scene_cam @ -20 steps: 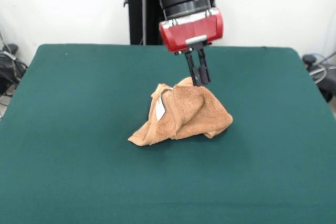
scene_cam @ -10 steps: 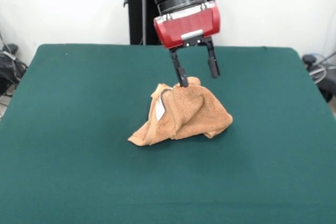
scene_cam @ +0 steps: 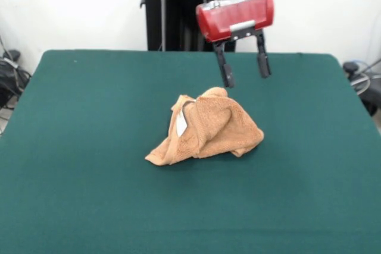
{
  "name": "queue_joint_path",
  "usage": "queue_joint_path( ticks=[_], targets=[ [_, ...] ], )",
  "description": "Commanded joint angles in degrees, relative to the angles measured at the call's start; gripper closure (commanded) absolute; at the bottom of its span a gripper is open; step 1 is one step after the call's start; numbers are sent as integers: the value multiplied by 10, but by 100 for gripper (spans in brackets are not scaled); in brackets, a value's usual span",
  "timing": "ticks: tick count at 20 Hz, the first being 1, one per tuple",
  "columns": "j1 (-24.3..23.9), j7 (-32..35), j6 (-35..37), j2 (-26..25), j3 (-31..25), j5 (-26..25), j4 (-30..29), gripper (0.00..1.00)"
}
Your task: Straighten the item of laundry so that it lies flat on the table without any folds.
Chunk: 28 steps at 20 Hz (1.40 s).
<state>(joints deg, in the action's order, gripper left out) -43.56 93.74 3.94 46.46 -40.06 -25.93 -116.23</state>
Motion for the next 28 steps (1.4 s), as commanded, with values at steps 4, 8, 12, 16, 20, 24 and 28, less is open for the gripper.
queue_joint_path(
  ticks=[4,8,12,16,20,24,28],
  targets=[
    [85,203,-18,49,141,111,-69,0],
    [88,241,-27,28,160,195,-86,0],
    [94,275,-1,2,185,289,-95,0],
    [81,255,-11,-10,185,313,-96,0],
    [149,284,-26,10,260,354,-98,0],
    [178,270,-53,13,288,343,-96,0],
    [225,281,-97,16,325,347,-102,0]
  ],
)
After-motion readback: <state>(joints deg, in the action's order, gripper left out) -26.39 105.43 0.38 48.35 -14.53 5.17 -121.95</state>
